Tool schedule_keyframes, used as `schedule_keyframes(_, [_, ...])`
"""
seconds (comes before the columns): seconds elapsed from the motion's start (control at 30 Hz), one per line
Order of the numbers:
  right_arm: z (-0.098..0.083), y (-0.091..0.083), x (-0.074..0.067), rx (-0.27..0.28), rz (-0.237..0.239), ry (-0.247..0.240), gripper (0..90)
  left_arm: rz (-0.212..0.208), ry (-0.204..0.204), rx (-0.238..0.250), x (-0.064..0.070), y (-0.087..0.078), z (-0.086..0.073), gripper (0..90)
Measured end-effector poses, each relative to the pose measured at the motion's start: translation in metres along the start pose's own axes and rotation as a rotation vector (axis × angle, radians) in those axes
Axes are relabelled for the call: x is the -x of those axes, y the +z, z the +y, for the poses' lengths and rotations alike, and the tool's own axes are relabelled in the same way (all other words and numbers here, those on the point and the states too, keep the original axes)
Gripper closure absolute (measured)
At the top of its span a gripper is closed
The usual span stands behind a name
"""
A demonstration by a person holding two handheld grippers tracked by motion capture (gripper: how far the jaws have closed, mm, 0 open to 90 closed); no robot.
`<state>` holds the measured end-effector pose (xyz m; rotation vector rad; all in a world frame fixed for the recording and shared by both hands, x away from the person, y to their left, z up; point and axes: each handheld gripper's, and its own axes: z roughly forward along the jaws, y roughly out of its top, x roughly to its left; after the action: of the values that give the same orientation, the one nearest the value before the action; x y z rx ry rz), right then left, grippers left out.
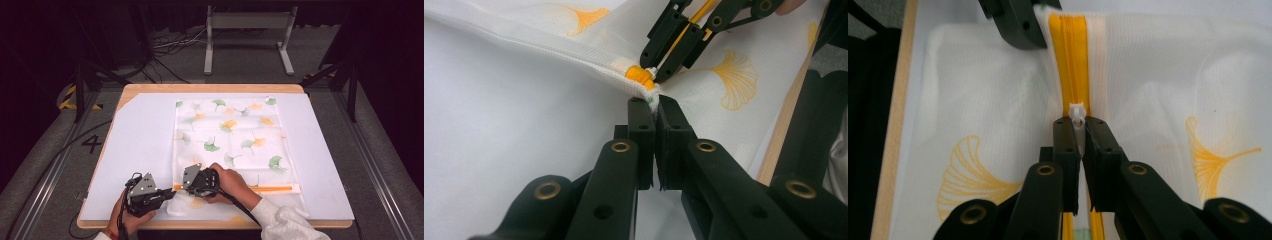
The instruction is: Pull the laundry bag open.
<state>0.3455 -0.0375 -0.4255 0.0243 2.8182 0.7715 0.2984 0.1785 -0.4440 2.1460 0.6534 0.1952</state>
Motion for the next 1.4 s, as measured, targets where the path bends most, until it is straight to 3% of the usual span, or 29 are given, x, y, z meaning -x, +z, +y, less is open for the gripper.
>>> schedule_keyframes(0.37, [-0.022, -0.012, 0.005, -0.034, -0.006, 0.042, 85.3, -0.004, -0.015, 0.007, -0.001, -0.002, -0.003, 86.6])
schedule_keyframes(0.77, [-0.048, -0.027, 0.007, -0.027, -0.023, 0.073, 85.2, -0.002, -0.01, -0.004, -0.001, 0.0, -0.004, 86.6])
schedule_keyframes(1.4, [-0.064, -0.038, 0.007, -0.048, -0.029, 0.081, 85.3, -0.004, -0.006, -0.014, 0.0, 0.001, -0.005, 86.6])
